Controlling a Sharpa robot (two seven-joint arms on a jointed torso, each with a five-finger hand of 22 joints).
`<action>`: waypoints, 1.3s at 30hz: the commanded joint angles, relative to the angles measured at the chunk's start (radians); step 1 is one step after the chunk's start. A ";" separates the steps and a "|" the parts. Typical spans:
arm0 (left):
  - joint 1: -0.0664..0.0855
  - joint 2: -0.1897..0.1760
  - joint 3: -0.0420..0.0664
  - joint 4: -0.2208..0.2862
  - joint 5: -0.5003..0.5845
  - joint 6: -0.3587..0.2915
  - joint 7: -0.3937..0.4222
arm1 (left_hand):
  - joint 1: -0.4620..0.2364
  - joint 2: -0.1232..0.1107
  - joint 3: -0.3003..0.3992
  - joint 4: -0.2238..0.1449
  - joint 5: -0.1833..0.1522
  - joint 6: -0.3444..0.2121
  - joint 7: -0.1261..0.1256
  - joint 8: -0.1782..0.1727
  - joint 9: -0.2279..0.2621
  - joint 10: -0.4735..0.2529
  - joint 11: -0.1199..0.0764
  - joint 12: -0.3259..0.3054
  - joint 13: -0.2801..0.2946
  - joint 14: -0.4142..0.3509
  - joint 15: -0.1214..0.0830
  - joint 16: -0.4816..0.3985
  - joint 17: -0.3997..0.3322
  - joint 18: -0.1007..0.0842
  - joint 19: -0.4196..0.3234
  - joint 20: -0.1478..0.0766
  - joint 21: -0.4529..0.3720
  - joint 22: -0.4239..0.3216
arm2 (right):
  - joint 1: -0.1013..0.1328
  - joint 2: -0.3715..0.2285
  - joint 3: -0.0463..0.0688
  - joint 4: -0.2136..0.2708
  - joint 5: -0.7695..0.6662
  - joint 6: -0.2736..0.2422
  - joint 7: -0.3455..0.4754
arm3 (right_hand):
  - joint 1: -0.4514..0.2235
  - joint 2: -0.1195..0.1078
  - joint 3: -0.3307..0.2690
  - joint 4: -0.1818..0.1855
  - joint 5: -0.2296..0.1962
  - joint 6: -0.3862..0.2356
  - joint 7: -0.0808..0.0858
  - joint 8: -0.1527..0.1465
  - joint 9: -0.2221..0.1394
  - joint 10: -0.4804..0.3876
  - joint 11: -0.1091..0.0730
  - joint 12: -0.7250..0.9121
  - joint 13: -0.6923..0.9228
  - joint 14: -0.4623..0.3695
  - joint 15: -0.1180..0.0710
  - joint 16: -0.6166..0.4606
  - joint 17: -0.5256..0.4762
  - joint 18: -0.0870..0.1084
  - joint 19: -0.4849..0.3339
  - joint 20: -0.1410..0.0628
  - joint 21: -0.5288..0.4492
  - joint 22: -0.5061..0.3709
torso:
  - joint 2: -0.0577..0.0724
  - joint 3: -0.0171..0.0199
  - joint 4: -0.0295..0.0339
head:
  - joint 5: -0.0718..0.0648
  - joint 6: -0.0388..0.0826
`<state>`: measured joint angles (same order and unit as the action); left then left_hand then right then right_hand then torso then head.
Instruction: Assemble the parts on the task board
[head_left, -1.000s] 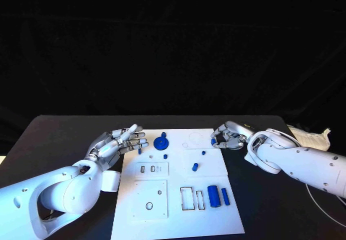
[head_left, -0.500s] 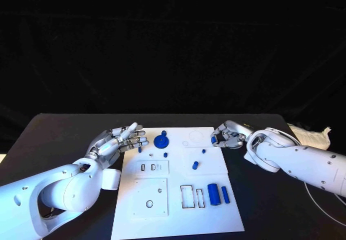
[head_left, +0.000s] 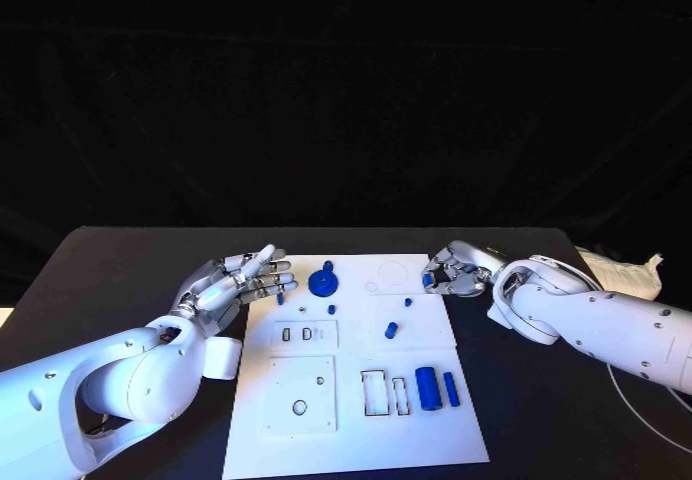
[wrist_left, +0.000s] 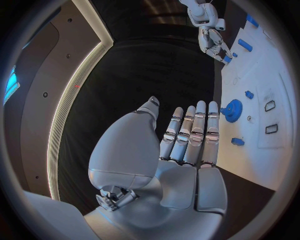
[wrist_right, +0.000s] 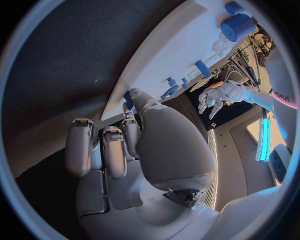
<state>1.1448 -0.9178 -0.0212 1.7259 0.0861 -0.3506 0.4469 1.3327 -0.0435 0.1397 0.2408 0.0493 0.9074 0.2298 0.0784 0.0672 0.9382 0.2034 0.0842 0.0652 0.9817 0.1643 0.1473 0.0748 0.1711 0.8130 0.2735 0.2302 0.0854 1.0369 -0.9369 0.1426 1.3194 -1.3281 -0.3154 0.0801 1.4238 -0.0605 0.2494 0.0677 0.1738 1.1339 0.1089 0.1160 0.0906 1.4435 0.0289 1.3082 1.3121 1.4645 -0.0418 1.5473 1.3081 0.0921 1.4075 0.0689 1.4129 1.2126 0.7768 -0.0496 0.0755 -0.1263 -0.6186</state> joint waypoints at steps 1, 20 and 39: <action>0.000 0.001 0.001 0.002 -0.005 0.013 0.003 | 0.001 0.012 0.000 -0.009 0.000 0.004 0.020 -0.003 -0.001 0.007 0.000 -0.003 -0.001 0.006 -0.001 -0.006 -0.001 0.012 0.009 0.000 -0.004 -0.001 | -0.001 0.001 0.000 0.004 0.009 -0.025 0.011 | -0.001 0.025 0.010 -0.003 0.006 0.032 -0.019 0.015 0.014 0.009 -0.018 0.002 0.069 0.097 -0.012 0.007 0.222 -0.020 0.002 -0.011 0.004 0.001 | 0.000 0.0003 0.0000 | 0.000 0.000; -0.003 0.010 0.000 -0.017 -0.005 0.015 0.003 | 0.001 0.013 0.000 -0.009 0.000 0.004 0.020 -0.004 -0.001 0.008 0.000 -0.004 -0.001 0.006 -0.001 -0.006 -0.001 0.012 0.009 0.000 -0.004 -0.001 | 0.010 0.062 0.001 0.230 -0.048 -0.104 -0.225 | -0.035 0.040 0.011 -0.003 -0.001 0.032 -0.028 0.021 0.023 0.002 -0.028 -0.023 0.054 0.094 -0.023 0.000 0.207 -0.020 -0.001 -0.025 0.000 -0.006 | -0.014 0.0001 0.0046 | 0.017 -0.005; -0.005 0.017 0.000 -0.038 -0.005 0.020 0.005 | 0.001 0.014 0.000 -0.010 0.000 0.004 0.020 -0.004 -0.001 0.008 0.000 -0.004 -0.001 0.006 -0.001 -0.007 -0.001 0.012 0.009 0.000 -0.004 -0.001 | -0.006 0.256 -0.063 0.279 -0.228 -0.021 -0.412 | -0.044 0.040 0.011 -0.004 -0.002 0.023 -0.024 0.016 0.022 0.002 -0.026 -0.026 0.053 0.093 -0.022 -0.003 0.202 -0.020 -0.001 -0.025 -0.001 -0.007 | -0.021 -0.0020 0.0154 | 0.049 -0.020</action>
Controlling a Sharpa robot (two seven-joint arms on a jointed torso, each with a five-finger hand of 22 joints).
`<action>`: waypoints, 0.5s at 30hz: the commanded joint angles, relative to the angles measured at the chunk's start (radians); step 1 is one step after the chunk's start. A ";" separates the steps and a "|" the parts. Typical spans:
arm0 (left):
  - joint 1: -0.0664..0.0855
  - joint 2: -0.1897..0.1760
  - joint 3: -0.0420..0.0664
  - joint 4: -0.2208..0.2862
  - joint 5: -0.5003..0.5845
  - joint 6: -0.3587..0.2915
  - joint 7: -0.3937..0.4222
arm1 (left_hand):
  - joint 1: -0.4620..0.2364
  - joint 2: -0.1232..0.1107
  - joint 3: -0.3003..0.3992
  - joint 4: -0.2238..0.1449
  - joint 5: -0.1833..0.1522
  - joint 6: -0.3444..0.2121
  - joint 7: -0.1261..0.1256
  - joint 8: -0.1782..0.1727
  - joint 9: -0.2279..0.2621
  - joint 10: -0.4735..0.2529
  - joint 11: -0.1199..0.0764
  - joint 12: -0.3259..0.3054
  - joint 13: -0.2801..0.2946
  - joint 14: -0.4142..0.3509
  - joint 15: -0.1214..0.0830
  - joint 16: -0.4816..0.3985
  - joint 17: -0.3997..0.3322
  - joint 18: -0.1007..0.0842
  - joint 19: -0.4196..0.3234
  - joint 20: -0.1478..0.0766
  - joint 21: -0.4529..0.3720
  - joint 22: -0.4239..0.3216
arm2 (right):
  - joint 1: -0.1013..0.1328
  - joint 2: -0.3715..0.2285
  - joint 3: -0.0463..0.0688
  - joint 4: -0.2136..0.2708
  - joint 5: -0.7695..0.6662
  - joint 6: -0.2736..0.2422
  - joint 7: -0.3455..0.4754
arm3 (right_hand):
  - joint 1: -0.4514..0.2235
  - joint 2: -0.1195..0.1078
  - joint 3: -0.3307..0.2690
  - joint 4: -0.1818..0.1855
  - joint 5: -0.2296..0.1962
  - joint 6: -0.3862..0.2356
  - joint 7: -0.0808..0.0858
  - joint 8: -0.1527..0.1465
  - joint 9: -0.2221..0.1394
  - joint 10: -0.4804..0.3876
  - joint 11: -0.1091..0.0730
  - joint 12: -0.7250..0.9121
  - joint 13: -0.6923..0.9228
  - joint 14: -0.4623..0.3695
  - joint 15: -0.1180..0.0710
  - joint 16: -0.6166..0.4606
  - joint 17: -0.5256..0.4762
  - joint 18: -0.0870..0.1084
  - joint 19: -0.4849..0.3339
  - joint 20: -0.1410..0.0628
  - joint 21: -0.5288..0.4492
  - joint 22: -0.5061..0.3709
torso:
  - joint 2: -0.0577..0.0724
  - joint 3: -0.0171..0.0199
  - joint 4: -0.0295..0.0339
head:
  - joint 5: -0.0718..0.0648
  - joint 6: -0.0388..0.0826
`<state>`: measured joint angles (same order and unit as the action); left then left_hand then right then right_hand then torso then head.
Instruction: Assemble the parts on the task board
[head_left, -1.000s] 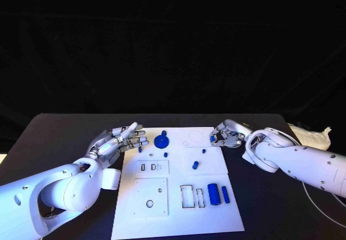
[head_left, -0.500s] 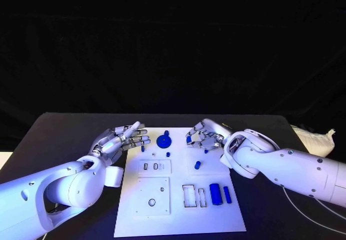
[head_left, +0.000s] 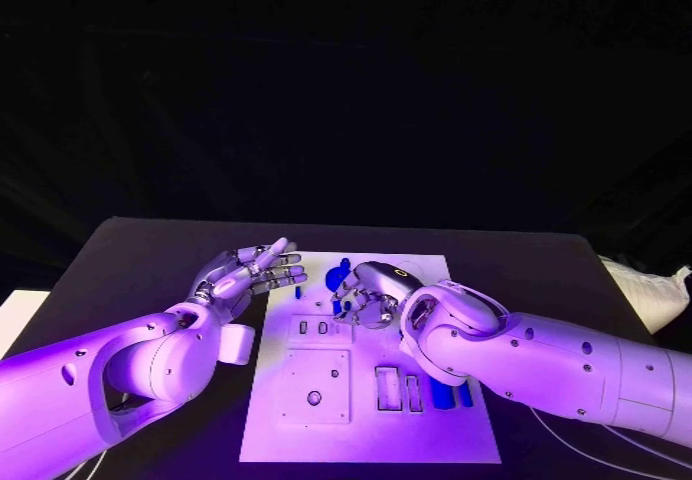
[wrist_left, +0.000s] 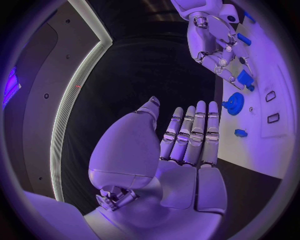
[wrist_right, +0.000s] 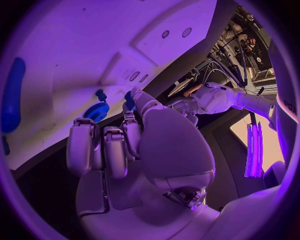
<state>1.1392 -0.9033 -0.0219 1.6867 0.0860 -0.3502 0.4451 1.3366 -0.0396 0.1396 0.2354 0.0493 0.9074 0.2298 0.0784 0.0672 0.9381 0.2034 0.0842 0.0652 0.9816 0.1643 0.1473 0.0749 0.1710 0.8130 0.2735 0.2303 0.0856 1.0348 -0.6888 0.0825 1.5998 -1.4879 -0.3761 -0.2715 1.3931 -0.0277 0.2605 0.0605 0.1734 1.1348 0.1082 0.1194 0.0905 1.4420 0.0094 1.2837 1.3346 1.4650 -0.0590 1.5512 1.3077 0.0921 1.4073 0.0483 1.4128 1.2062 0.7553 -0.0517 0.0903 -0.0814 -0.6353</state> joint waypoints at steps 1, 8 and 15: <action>0.000 0.003 0.000 0.001 -0.005 0.019 0.007 | -0.002 0.010 0.000 -0.004 0.000 0.004 0.020 -0.004 -0.001 0.008 0.000 -0.004 -0.001 0.006 -0.001 -0.007 -0.002 0.012 0.009 0.000 -0.004 -0.002 | -0.007 0.017 -0.006 -0.002 -0.078 0.043 -0.067 | -0.015 0.007 -0.001 0.004 -0.001 0.021 -0.023 0.012 0.022 0.003 -0.006 -0.002 0.030 0.092 -0.004 -0.007 0.201 -0.020 -0.001 -0.004 -0.001 -0.001 | 0.000 -0.0001 0.0007 | 0.007 -0.005; 0.000 0.005 0.000 0.000 -0.005 0.021 0.006 | -0.002 0.010 0.000 -0.004 0.000 0.004 0.020 -0.004 -0.001 0.008 0.000 -0.004 -0.001 0.006 -0.001 -0.007 -0.002 0.012 0.009 0.000 -0.004 -0.002 | -0.018 0.040 -0.013 -0.003 -0.099 0.060 -0.085 | -0.020 0.007 -0.002 0.005 0.001 0.020 -0.022 0.011 0.022 0.002 -0.005 -0.004 0.029 0.092 -0.004 -0.008 0.200 -0.020 -0.001 -0.004 -0.001 -0.001 | 0.000 0.0007 0.0019 | 0.013 -0.011; 0.000 0.005 0.000 -0.001 -0.005 0.022 0.006 | -0.002 0.010 0.000 -0.004 0.000 0.004 0.020 -0.004 -0.001 0.008 0.000 -0.004 -0.001 0.006 -0.001 -0.007 -0.002 0.012 0.009 0.000 -0.004 -0.002 | -0.026 0.050 -0.016 -0.009 -0.118 0.082 -0.106 | -0.028 0.005 -0.004 0.007 0.001 0.019 -0.022 0.010 0.023 0.002 -0.004 -0.004 0.029 0.092 -0.003 -0.009 0.199 -0.019 -0.002 -0.003 -0.002 -0.002 | 0.001 0.0007 0.0006 | 0.014 -0.016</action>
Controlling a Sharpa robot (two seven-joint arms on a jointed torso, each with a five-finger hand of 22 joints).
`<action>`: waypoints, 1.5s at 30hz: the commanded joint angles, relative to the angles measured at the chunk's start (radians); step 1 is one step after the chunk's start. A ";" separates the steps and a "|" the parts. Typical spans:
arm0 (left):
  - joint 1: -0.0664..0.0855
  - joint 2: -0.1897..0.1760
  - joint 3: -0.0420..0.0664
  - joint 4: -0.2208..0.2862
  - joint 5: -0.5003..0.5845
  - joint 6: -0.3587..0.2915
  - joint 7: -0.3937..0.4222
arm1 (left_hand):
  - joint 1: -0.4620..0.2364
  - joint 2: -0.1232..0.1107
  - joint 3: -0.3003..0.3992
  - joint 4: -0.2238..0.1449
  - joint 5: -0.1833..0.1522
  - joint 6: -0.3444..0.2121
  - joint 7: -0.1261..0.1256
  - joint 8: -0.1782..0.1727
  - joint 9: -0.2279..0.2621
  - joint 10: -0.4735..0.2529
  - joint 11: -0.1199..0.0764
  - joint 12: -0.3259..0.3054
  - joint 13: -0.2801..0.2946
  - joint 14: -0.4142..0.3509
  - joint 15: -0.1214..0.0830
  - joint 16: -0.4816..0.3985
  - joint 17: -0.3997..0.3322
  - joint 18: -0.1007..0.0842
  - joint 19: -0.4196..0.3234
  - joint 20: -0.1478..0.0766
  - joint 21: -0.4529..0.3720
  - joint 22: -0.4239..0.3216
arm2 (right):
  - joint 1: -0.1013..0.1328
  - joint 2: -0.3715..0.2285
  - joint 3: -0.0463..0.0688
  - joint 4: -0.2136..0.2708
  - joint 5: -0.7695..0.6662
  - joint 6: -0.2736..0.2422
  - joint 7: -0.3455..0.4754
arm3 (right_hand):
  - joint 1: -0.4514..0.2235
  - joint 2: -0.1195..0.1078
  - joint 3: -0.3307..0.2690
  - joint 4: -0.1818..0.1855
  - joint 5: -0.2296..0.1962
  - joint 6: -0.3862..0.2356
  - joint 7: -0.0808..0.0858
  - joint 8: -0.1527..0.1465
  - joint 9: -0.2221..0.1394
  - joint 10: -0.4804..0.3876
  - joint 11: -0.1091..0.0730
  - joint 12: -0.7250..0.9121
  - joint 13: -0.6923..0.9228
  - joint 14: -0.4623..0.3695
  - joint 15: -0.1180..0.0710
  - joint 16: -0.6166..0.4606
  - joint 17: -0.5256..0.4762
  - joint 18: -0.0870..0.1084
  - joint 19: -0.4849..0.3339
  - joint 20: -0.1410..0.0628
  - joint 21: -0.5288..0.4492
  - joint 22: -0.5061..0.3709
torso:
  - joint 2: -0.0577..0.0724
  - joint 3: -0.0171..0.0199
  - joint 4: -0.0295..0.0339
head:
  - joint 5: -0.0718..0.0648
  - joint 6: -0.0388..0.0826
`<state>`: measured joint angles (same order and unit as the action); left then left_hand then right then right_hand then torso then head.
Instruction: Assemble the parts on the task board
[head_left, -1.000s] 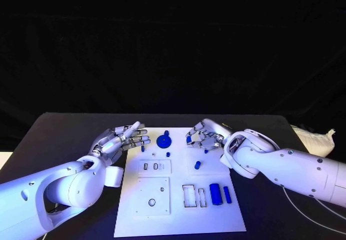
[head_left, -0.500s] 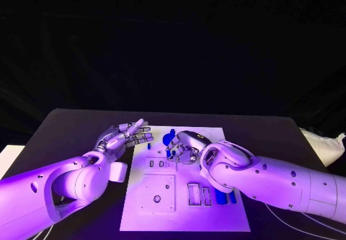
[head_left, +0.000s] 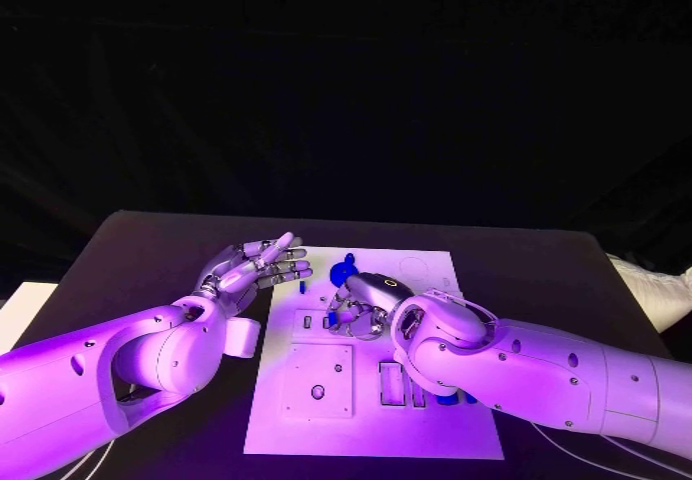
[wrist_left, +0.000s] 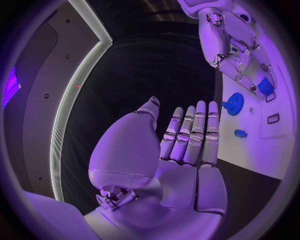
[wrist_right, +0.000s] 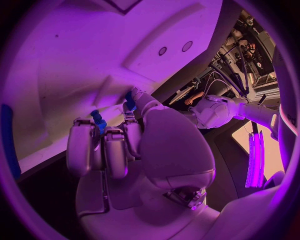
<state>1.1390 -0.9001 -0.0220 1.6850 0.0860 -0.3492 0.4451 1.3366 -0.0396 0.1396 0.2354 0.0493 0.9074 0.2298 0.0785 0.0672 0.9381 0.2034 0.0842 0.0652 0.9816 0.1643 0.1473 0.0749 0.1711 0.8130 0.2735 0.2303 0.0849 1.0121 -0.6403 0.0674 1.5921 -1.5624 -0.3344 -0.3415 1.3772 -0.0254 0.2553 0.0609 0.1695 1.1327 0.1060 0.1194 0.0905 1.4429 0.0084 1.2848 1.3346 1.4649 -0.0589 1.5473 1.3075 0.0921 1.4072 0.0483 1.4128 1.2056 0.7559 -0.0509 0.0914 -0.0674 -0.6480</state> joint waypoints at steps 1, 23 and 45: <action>0.000 0.002 0.001 0.001 -0.005 0.021 0.006 | -0.002 0.010 0.000 -0.004 0.000 0.004 0.020 -0.004 -0.001 0.008 0.000 -0.004 -0.001 0.006 -0.001 -0.007 -0.002 0.012 0.009 0.000 -0.004 -0.001 | -0.004 0.002 -0.001 -0.001 -0.048 0.042 -0.039 | -0.012 0.003 0.001 0.007 0.005 0.021 -0.019 0.010 0.023 0.002 -0.003 -0.006 0.029 0.092 -0.003 -0.005 0.199 -0.019 -0.002 -0.003 -0.002 -0.002 | 0.001 0.0002 -0.0005 | -0.001 -0.004; 0.000 -0.001 0.001 0.002 -0.005 0.024 0.004 | -0.002 0.012 -0.001 -0.006 0.000 0.005 0.019 -0.005 -0.001 0.008 -0.001 -0.005 -0.001 0.006 -0.001 -0.008 -0.002 0.012 0.010 0.000 -0.005 -0.002 | -0.013 -0.023 -0.002 0.022 -0.102 0.058 -0.084 | -0.021 -0.001 -0.001 0.008 0.009 0.021 -0.019 0.010 0.023 0.002 -0.003 -0.006 0.029 0.091 -0.003 -0.006 0.196 -0.019 -0.002 -0.003 -0.003 -0.003 | 0.000 -0.0002 -0.0009 | -0.004 -0.013; 0.000 -0.001 0.001 0.004 -0.005 0.025 0.001 | -0.002 0.012 -0.001 -0.006 0.000 0.005 0.019 -0.005 -0.001 0.008 -0.001 -0.005 -0.001 0.006 -0.001 -0.008 -0.002 0.012 0.010 0.000 -0.005 -0.002 | -0.014 -0.015 -0.002 0.015 -0.093 0.061 -0.090 | -0.086 -0.073 -0.046 0.032 0.005 -0.089 0.025 -0.055 -0.004 -0.056 0.034 -0.117 -0.045 0.086 0.027 -0.019 0.172 -0.017 -0.008 0.022 -0.013 -0.018 | 0.000 0.0000 -0.0014 | -0.007 -0.012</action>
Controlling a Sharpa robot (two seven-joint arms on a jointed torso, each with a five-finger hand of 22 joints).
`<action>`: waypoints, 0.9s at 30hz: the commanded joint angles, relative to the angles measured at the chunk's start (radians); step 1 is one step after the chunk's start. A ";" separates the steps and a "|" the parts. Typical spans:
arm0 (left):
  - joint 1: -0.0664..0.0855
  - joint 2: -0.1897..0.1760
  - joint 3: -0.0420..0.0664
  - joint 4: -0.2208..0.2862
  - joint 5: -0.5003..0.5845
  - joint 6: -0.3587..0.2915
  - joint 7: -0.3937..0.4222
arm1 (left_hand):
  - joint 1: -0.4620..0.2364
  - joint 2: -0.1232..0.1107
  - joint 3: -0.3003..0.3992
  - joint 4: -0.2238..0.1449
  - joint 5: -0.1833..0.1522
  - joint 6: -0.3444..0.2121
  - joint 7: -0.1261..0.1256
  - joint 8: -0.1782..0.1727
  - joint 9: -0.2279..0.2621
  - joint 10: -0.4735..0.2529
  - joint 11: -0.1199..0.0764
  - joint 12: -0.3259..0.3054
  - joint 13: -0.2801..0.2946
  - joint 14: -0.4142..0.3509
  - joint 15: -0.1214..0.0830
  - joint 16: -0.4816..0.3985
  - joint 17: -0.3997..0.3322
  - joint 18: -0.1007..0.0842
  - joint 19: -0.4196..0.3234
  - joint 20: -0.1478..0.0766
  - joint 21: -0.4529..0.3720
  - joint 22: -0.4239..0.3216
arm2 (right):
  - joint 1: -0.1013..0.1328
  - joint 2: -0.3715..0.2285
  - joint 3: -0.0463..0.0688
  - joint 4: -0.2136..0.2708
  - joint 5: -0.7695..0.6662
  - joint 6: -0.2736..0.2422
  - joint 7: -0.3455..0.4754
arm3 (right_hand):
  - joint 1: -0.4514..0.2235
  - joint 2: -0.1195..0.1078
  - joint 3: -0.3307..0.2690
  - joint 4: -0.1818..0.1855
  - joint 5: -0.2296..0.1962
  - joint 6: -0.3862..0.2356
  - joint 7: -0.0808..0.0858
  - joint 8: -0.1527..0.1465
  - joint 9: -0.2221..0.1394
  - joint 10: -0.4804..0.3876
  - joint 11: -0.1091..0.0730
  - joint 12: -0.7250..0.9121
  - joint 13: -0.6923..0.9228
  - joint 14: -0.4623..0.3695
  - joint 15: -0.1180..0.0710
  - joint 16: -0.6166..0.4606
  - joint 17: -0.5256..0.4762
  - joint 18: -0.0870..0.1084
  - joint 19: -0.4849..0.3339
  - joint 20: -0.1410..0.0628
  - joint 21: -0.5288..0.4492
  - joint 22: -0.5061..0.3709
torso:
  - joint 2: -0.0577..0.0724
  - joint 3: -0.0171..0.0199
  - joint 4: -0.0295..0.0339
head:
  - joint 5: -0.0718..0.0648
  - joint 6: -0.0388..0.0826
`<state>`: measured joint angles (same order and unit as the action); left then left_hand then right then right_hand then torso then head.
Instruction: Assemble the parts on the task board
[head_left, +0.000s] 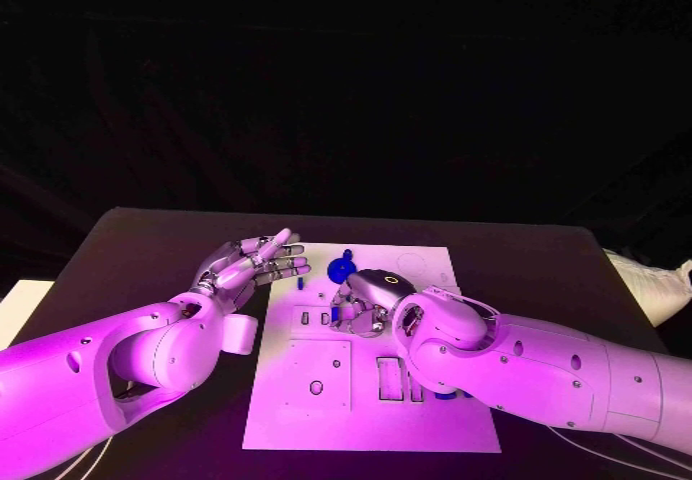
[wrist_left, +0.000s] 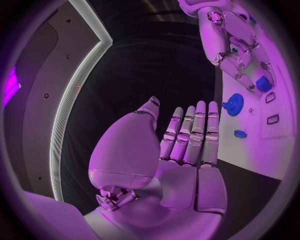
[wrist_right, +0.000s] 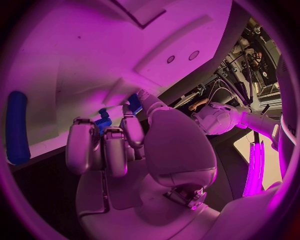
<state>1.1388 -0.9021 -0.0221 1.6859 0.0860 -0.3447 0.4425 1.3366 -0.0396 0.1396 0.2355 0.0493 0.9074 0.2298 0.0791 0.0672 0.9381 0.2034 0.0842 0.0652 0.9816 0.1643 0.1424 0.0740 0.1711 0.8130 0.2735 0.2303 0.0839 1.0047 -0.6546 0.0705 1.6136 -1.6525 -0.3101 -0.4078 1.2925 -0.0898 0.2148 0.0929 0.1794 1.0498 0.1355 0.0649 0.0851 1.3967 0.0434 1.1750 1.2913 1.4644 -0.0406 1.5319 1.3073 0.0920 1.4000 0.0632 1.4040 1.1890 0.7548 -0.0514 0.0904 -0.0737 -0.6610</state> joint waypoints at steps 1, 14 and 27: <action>0.000 0.001 0.001 0.003 -0.005 0.021 0.003 | -0.002 0.012 -0.001 -0.006 0.000 0.005 0.019 -0.006 -0.001 0.008 -0.001 -0.005 -0.001 0.006 -0.001 -0.003 -0.001 0.012 0.010 0.000 -0.005 -0.001 | -0.006 0.000 -0.005 -0.006 -0.003 0.033 -0.023 | -0.002 -0.009 -0.006 0.000 -0.005 -0.007 -0.004 -0.001 0.002 -0.010 -0.001 -0.008 -0.002 0.087 0.009 -0.004 0.172 -0.017 -0.001 0.008 -0.005 -0.001 | 0.001 0.0005 -0.0001 | -0.001 0.001; 0.000 0.001 0.001 0.002 -0.005 0.023 0.002 | -0.002 0.012 -0.001 -0.006 0.000 0.005 0.019 -0.006 -0.001 0.008 -0.001 -0.005 -0.001 0.006 -0.001 -0.003 -0.001 0.012 0.010 0.000 -0.005 -0.001 | -0.007 -0.005 -0.005 0.000 -0.003 -0.045 -0.007 | -0.015 -0.031 -0.031 0.014 -0.010 -0.040 0.003 -0.002 -0.006 -0.020 0.007 -0.022 -0.014 0.084 0.016 -0.010 0.162 -0.015 -0.005 0.016 -0.010 -0.009 | 0.001 0.0012 0.0000 | -0.001 0.002; 0.001 -0.002 0.001 -0.026 -0.141 0.060 -0.127 | -0.001 0.019 -0.028 -0.030 0.006 0.072 -0.028 0.005 0.005 0.157 -0.069 0.042 0.021 0.365 -0.098 0.185 0.126 0.010 0.274 -0.103 0.136 0.054 | -0.012 -0.078 0.015 0.060 0.161 -0.280 0.360 | 0.015 -0.050 -0.166 0.105 -0.036 -0.131 0.026 -0.002 -0.018 -0.047 0.029 -0.048 -0.036 0.077 0.035 -0.028 0.136 -0.012 -0.017 0.033 -0.024 -0.030 | -0.002 0.0035 -0.0014 | 0.003 0.005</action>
<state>1.1389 -0.9040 -0.0221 1.6621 0.0354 -0.3310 0.3925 1.3367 -0.0315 0.1122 0.2080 0.0493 0.9706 0.2055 0.0785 0.0709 1.0767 0.1437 0.1194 0.0836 1.3133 0.0741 0.3064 0.1867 0.1708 1.0621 0.1836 0.3513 0.1312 0.9922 -0.7265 0.0848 1.6674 -1.5864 -0.5137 -0.2390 1.2997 -0.1407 0.0572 0.1951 0.1467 0.9244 0.1611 0.0654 0.0676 1.3535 0.0727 1.1298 1.2560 1.4664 -0.0105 1.5086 1.3079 0.0920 1.3803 0.0901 1.3827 1.1605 0.7548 -0.0479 0.0895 -0.0714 -0.6572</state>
